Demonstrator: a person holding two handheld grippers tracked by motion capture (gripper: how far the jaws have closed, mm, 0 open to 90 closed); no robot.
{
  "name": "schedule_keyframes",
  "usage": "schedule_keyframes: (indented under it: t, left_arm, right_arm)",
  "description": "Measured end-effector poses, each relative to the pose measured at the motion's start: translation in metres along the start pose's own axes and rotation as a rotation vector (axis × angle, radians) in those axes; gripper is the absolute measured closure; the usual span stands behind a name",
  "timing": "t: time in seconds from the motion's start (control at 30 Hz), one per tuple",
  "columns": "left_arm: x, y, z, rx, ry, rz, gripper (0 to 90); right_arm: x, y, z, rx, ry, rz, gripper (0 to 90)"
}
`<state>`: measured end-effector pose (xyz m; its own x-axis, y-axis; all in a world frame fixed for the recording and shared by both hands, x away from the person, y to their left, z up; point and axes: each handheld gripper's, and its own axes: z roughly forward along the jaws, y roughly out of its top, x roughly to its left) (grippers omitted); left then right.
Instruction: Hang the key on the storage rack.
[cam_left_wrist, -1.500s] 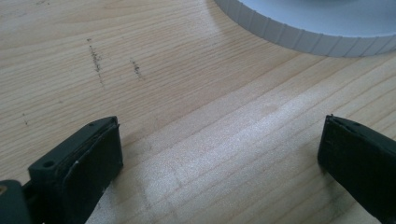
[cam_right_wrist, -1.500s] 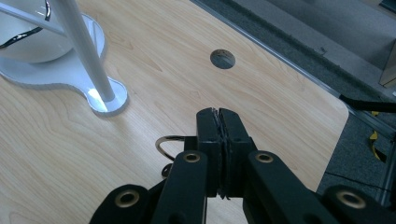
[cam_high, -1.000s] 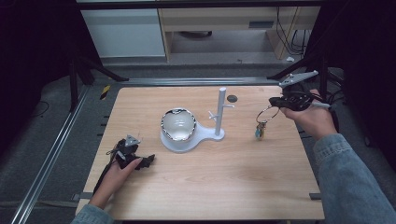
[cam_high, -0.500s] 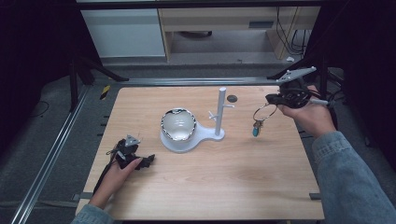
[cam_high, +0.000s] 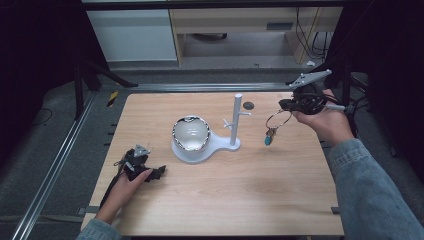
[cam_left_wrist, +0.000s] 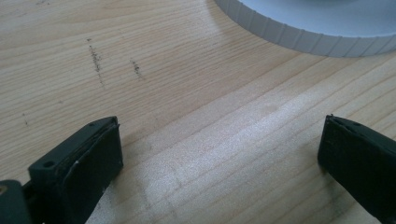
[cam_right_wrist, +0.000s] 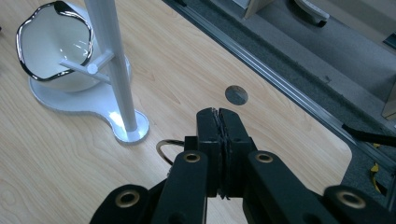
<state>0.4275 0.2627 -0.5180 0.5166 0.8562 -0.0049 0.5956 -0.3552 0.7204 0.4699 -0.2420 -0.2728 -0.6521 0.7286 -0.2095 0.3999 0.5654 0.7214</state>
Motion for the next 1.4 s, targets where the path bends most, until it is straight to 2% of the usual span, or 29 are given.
schedule_keyframes:
  t: [0.5,1.4]
  left_arm:
    - [0.0,0.0,0.0,-0.004,0.0,-0.004,0.0]
    - [0.0,0.0,0.0,-0.004,0.0,-0.004,0.0]
  right_arm:
    - [0.005,0.017,-0.004,-0.048,0.03,0.002,88.9]
    - [0.023,0.032,-0.006,-0.071,0.074,-0.031,88.9]
